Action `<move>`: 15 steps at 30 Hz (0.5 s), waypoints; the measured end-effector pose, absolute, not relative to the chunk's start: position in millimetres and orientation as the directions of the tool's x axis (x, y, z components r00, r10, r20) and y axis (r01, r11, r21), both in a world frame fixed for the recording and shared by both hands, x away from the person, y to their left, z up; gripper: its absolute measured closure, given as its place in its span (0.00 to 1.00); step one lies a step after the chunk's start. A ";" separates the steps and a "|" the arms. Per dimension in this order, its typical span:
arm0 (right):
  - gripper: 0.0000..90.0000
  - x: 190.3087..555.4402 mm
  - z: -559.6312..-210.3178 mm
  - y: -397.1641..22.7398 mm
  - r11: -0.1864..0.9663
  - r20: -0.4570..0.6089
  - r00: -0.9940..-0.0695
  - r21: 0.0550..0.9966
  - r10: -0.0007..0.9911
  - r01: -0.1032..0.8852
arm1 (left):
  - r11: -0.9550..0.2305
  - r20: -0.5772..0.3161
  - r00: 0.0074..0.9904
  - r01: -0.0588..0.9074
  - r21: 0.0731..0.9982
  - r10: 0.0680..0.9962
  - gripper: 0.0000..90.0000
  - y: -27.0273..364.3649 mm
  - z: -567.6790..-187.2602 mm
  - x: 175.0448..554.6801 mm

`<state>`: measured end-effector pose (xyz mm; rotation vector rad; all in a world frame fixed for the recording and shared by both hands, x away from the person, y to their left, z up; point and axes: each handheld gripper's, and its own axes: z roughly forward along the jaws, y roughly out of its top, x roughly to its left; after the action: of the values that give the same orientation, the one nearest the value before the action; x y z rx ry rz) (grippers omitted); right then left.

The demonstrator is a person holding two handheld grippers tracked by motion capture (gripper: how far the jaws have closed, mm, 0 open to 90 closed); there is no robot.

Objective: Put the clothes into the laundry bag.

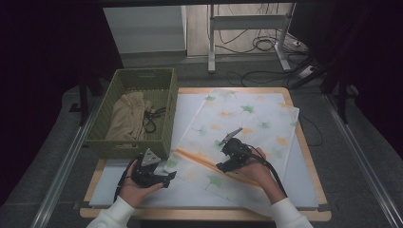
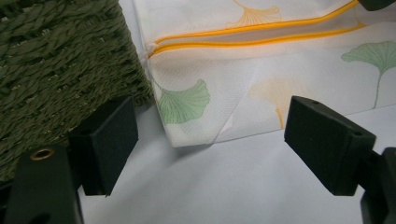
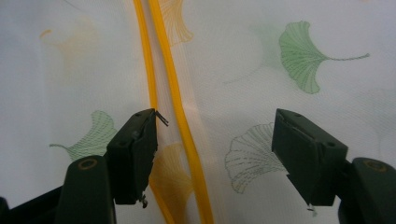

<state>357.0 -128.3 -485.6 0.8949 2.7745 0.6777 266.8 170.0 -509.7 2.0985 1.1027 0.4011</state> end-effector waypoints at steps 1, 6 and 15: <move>0.35 357.3 -486.7 -127.2 0.725 -0.005 -0.810 0.451 0.586 0.521 | -0.375 -0.055 0.586 0.584 0.720 0.808 0.19 169.9 -510.0 266.7; 0.37 359.5 -491.6 -125.4 0.740 -0.024 -0.811 0.425 0.584 0.521 | -0.373 -0.056 0.585 0.586 0.719 0.809 0.19 170.8 -510.7 267.3; 0.39 358.7 -495.9 -121.0 0.769 -0.075 -0.813 0.385 0.577 0.510 | -0.374 -0.058 0.586 0.587 0.718 0.808 0.19 170.4 -511.1 267.4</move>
<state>358.7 -121.0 -495.9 0.8614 2.7746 0.5227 267.4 170.4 -511.1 2.0995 1.1035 0.3959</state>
